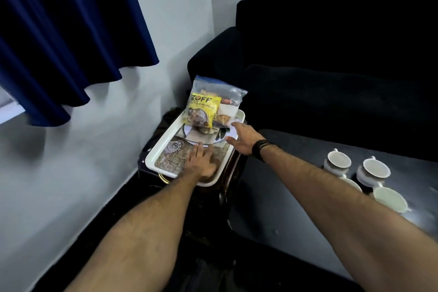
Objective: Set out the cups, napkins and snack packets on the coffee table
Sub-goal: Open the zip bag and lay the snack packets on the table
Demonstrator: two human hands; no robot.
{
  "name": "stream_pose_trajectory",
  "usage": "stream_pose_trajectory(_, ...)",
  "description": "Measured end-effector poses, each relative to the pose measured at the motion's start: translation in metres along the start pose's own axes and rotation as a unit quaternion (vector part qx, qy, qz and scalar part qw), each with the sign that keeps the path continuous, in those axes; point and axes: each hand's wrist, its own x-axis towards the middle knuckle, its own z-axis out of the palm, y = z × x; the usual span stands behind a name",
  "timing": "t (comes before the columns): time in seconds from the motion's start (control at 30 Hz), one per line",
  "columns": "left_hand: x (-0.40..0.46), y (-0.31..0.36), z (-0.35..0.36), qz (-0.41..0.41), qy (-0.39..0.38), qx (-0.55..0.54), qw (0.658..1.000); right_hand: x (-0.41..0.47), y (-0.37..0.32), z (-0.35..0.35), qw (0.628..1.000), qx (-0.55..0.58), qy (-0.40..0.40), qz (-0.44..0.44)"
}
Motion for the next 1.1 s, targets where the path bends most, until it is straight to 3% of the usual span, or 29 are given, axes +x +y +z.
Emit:
stream_pose_trajectory(0.13,0.027,-0.017,0.012,-0.008,0.014,-0.016,1.0,0.048,-0.003,0.016,0.999,0.041,0.017,0.018)
stream_pose_trajectory(0.23,0.034,-0.019,0.023,-0.004,0.041,-0.006,0.999,0.08,0.0,0.021,0.987,0.127,0.039,0.089)
stream_pose_trajectory(0.4,0.039,-0.021,0.029,0.006,0.06,0.0,0.998,0.125,0.003,0.025,0.922,0.306,0.099,0.214)
stream_pose_trajectory(0.6,0.039,-0.024,0.031,0.013,0.062,0.001,0.998,0.143,-0.005,0.03,0.826,0.475,0.138,0.27)
stream_pose_trajectory(0.7,0.039,-0.024,0.032,0.015,0.067,0.003,0.998,0.142,-0.01,0.047,0.829,0.486,0.124,0.248)
stream_pose_trajectory(0.83,0.041,-0.025,0.031,0.017,0.063,0.011,0.998,0.128,-0.017,0.045,0.81,0.51,0.202,0.208)
stream_pose_trajectory(1.1,0.029,-0.015,0.011,-0.013,0.007,-0.006,1.0,0.073,0.038,-0.076,0.781,0.513,0.336,0.122)
